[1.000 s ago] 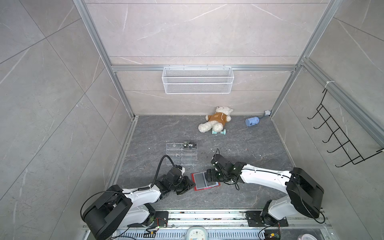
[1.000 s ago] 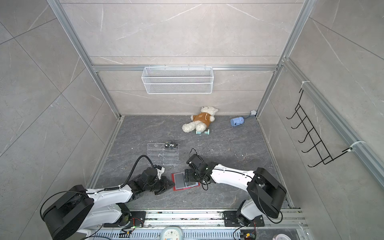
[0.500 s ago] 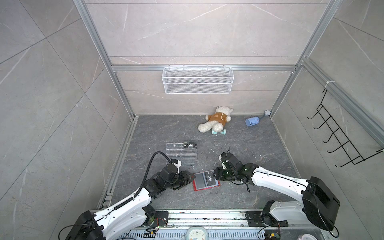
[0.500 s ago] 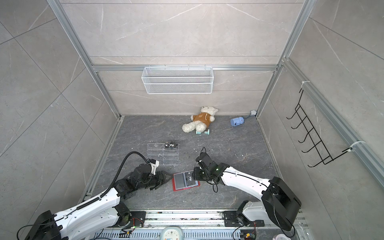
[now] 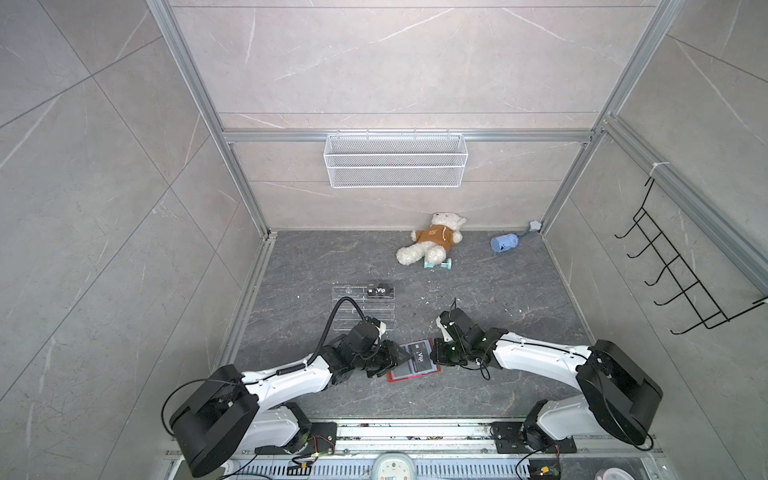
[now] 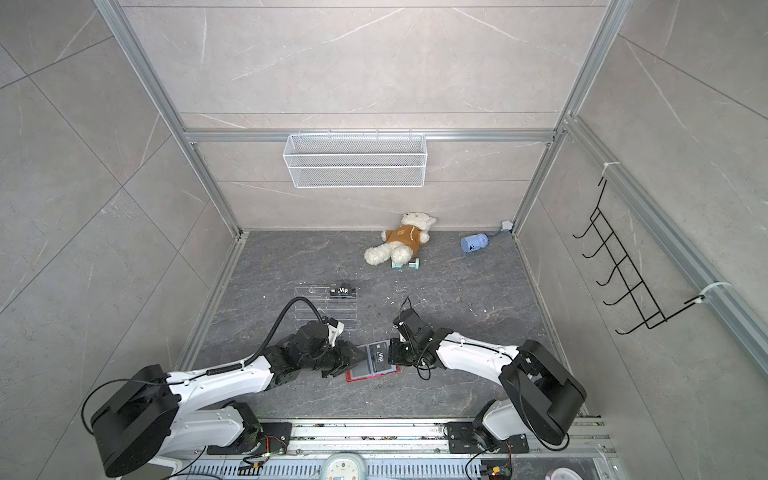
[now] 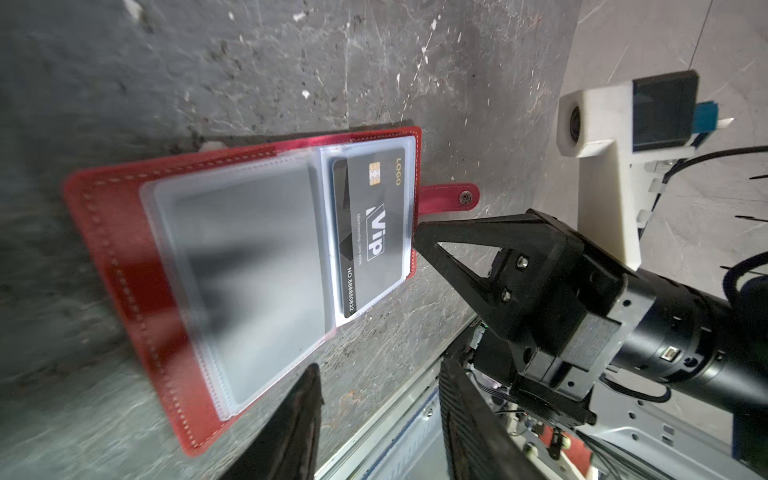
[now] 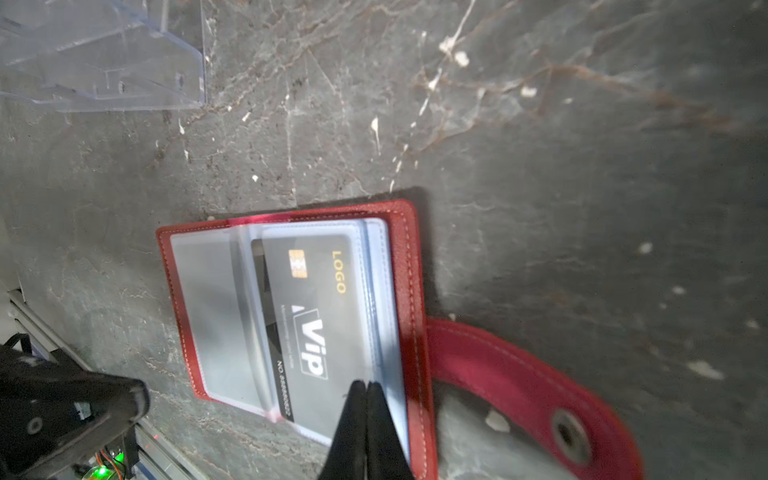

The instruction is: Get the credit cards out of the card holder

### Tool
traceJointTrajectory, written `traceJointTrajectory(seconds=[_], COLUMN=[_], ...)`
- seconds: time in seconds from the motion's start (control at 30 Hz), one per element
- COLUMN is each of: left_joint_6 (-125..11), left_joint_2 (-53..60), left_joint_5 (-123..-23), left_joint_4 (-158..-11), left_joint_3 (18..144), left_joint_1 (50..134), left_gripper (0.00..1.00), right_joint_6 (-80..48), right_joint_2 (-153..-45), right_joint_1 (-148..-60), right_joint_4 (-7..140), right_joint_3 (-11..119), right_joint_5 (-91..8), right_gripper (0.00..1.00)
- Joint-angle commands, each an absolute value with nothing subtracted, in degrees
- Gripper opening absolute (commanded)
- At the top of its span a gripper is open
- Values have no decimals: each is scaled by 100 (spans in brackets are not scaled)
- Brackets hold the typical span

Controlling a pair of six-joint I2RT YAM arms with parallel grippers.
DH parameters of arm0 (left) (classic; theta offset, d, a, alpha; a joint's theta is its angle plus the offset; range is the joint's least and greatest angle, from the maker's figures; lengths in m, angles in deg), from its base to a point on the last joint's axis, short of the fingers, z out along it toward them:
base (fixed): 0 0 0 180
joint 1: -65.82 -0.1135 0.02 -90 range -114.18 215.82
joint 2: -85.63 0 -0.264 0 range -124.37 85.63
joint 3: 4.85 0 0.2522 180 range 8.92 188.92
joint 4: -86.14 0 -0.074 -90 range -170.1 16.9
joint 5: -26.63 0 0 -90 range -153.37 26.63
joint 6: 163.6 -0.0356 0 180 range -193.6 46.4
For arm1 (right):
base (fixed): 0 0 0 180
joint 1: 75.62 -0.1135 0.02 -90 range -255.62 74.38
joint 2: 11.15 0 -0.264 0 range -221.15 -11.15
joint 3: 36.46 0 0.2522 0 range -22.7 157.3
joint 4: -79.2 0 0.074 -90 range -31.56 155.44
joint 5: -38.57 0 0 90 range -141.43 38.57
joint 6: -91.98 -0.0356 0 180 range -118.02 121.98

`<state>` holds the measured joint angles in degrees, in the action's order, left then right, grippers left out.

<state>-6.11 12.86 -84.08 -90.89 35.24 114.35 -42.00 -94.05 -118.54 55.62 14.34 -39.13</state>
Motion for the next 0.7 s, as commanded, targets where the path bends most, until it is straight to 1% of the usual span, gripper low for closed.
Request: traceJointTrajectory(seconds=[0.0, 0.2, 0.37, 0.67], left_joint_6=[-292, -31, 157, 126], left_joint_2=[1023, 570, 244, 140], left_joint_5=[-8614, -8616, -8542, -8189], left_joint_4=[-10019, -10680, -11284, -11653], left_joint_3=[3502, 3309, 3119, 2885], left_joint_1=[11504, 11505, 11512, 11521], left_gripper=[47, 43, 37, 30], right_joint_6=[-4232, -4231, -4240, -4306], right_joint_2=[-9527, -9647, -9676, -9743], right_joint_1=[-11801, -11782, -11783, -11786], right_joint_4=[5803, 5929, 5980, 6167], right_joint_3=[1330, 1290, 1240, 1167], right_joint_5=[-3851, -3797, -3777, -3581], right_gripper=[6, 5, 5, 3])
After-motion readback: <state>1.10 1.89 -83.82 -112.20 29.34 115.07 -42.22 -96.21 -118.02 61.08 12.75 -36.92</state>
